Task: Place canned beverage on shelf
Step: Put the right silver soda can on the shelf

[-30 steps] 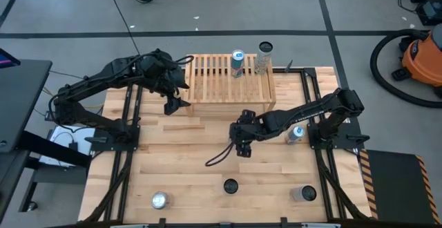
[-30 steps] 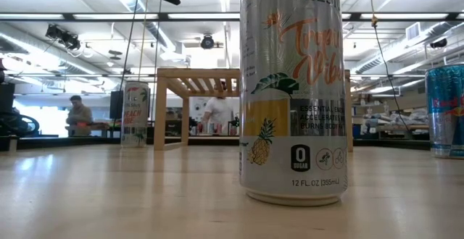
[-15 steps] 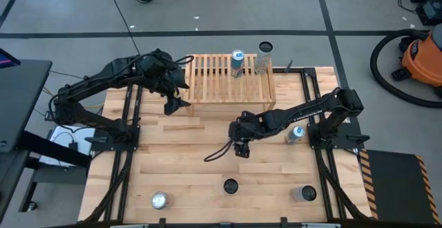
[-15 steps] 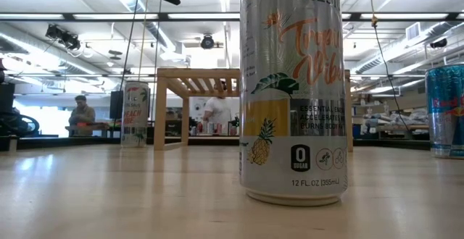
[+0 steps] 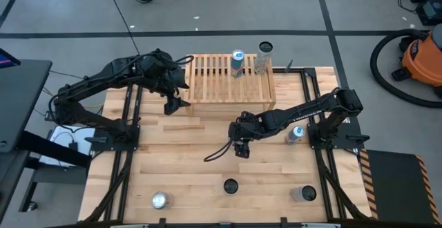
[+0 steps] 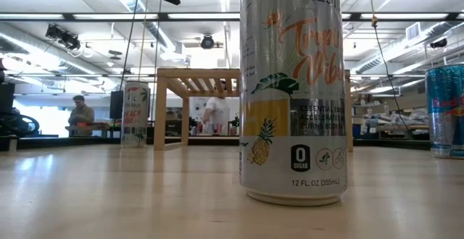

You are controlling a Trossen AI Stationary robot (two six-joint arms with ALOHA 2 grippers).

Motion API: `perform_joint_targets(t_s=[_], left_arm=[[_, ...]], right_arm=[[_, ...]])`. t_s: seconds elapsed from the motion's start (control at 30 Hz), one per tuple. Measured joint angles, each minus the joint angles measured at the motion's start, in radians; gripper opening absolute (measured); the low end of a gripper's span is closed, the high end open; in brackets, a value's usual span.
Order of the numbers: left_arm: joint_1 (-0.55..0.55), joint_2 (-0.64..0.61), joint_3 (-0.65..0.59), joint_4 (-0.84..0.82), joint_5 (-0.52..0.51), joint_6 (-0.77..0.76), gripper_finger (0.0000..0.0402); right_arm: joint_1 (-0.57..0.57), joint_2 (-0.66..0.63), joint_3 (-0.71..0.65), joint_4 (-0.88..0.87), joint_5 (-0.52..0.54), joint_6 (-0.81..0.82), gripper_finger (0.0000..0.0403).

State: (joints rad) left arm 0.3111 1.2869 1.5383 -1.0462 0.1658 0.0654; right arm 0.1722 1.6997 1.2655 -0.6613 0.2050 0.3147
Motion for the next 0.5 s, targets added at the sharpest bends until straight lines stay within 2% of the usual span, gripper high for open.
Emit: perform_joint_targets(t_s=[0.2, 0.5], left_arm=[[0.0, 0.0, 0.0, 0.0, 0.0, 0.0, 0.0355], [0.0, 0.0, 0.0, -0.003, 0.0, 0.0, 0.0355]], right_arm=[[-0.006, 0.013, 0.002, 0.021, -0.012, 0.0, 0.0327], [-0.006, 0.028, 0.004, 0.045, -0.014, -0.003, 0.0328]])
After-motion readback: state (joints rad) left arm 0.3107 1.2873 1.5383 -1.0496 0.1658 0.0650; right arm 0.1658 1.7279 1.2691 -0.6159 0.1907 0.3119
